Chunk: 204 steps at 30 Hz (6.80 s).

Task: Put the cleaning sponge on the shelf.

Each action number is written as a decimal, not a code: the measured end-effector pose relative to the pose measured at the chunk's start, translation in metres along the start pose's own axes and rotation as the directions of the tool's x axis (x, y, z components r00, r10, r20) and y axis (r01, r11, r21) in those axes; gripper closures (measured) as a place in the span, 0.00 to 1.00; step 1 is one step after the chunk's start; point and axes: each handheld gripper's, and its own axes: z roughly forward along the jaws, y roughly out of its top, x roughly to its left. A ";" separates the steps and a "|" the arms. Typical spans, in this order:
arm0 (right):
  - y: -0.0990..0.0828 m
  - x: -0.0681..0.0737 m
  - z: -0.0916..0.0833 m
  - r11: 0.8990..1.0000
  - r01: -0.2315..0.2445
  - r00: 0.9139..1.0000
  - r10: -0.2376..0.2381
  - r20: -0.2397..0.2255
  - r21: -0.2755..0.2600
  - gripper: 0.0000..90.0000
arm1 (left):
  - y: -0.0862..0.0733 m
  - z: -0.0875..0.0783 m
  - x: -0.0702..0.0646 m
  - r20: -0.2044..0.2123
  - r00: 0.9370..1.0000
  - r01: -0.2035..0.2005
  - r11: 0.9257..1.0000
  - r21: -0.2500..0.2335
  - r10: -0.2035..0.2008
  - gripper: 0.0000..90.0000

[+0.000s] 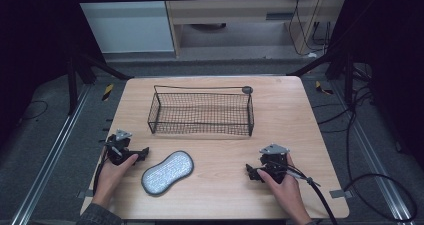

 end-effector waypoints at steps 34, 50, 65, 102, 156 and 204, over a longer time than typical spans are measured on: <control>-0.003 0.001 -0.003 1.000 0.010 1.000 -0.010 -0.011 -0.002 0.00 | 0.025 -0.057 -0.061 0.148 0.962 -0.233 0.972 -0.003 0.231 0.03; -0.004 -0.001 -0.004 1.000 0.022 0.999 -0.022 -0.024 -0.002 0.00 | 0.032 -0.054 -0.097 0.228 0.909 -0.376 0.923 0.082 0.350 0.04; -0.004 -0.001 -0.004 1.000 0.025 0.999 -0.025 -0.025 -0.002 0.00 | 0.037 -0.059 -0.103 0.263 0.879 -0.440 0.889 0.127 0.398 0.04; -0.004 -0.001 -0.005 1.000 0.027 0.999 -0.027 -0.031 0.002 0.00 | 0.029 -0.037 -0.126 0.325 0.847 -0.498 0.840 0.215 0.420 0.04; -0.004 -0.002 -0.005 0.999 0.036 0.999 -0.036 -0.039 0.009 0.00 | 0.028 -0.014 -0.127 0.355 0.855 -0.493 0.805 0.329 0.378 0.02; -0.004 -0.002 -0.005 0.999 0.040 0.998 -0.040 -0.040 0.006 0.00 | 0.043 -0.036 -0.119 0.339 0.840 -0.512 0.826 0.235 0.424 0.11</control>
